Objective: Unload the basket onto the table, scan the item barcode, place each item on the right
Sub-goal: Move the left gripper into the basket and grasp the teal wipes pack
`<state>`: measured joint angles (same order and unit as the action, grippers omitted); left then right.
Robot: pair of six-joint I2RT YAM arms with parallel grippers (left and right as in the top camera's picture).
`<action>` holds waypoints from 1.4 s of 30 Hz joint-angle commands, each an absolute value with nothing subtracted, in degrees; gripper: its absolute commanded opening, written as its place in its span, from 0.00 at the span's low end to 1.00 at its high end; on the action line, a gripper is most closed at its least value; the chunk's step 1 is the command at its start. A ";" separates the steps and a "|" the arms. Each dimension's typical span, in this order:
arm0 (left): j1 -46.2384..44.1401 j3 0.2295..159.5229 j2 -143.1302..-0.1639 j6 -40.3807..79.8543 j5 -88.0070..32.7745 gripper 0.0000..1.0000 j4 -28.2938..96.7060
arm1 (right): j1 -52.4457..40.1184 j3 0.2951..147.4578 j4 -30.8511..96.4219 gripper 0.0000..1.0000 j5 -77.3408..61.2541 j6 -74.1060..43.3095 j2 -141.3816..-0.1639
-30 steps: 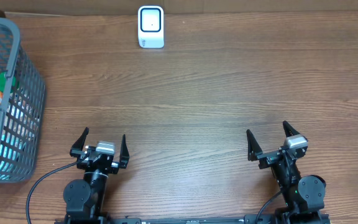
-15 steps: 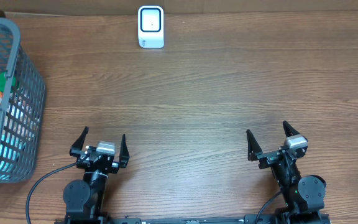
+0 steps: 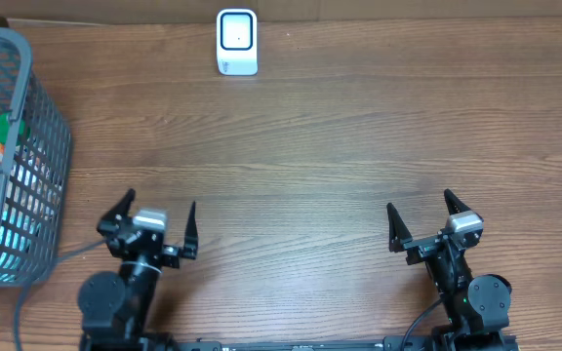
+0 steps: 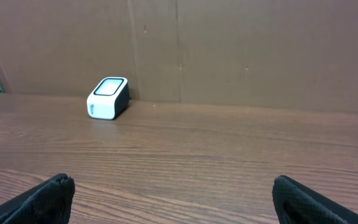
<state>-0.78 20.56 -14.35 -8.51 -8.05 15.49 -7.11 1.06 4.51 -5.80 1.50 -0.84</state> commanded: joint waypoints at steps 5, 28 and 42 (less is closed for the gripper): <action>-1.19 51.48 -39.35 -7.25 -10.15 1.00 33.50 | -7.05 0.45 4.25 1.00 -6.04 1.56 -0.16; -0.38 95.39 -85.52 -7.25 -26.92 1.00 61.80 | -7.05 0.45 4.23 1.00 -6.04 1.56 -0.16; 34.48 110.85 -85.27 8.97 -26.59 1.00 67.16 | -7.05 0.47 4.23 1.00 -6.04 1.54 -0.16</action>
<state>27.14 109.69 -85.93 2.52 -26.30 66.13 -7.14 1.06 4.54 -5.78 1.48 -0.71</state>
